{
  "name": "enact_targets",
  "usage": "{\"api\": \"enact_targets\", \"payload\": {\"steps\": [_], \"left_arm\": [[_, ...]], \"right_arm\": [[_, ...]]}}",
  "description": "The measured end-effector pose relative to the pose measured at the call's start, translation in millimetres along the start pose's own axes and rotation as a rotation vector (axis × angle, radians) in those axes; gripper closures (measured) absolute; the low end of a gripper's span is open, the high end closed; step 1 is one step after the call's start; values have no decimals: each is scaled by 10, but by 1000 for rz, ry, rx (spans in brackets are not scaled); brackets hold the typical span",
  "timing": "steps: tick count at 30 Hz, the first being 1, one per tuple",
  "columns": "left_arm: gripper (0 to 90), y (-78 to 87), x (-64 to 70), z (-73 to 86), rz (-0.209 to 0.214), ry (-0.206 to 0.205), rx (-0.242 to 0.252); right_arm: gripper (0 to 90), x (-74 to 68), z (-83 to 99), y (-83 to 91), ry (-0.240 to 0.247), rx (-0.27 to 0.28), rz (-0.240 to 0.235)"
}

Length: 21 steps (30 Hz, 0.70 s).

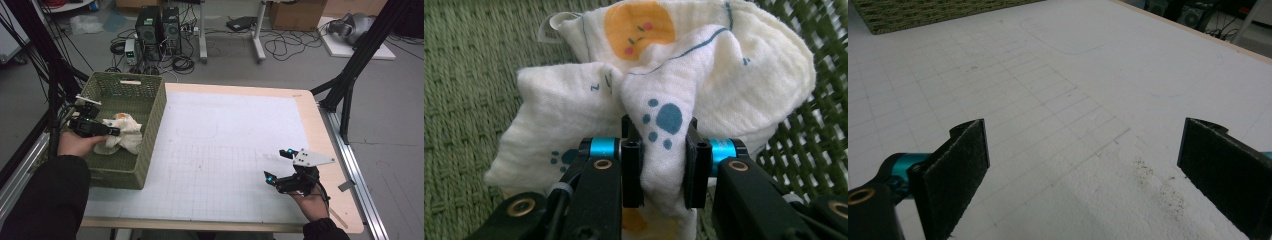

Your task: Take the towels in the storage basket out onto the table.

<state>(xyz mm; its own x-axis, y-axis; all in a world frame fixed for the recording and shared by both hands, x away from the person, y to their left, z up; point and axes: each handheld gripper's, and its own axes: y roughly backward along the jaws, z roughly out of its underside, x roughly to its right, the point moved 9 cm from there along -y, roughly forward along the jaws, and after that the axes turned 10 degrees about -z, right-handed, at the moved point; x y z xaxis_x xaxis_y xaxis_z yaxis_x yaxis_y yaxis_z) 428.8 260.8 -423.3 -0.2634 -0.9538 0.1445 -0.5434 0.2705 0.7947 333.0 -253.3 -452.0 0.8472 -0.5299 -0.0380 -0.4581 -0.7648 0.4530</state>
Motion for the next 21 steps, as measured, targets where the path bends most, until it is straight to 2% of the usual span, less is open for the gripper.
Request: {"api": "enact_targets", "payload": {"steps": [3,7,15,21], "left_arm": [[753,36,11,-36,28,28,40],[752,53,17,-43,40,43,55],[752,110,30,-83,104,112,95],[752,154,9,-102,117,147,126]], "right_arm": [[55,3,1,2,0,-1,0],[54,-1,1,5,-8,1,1],[54,4,-4,8,-4,4,2],[55,7,-7,9,-1,6,2]]}}
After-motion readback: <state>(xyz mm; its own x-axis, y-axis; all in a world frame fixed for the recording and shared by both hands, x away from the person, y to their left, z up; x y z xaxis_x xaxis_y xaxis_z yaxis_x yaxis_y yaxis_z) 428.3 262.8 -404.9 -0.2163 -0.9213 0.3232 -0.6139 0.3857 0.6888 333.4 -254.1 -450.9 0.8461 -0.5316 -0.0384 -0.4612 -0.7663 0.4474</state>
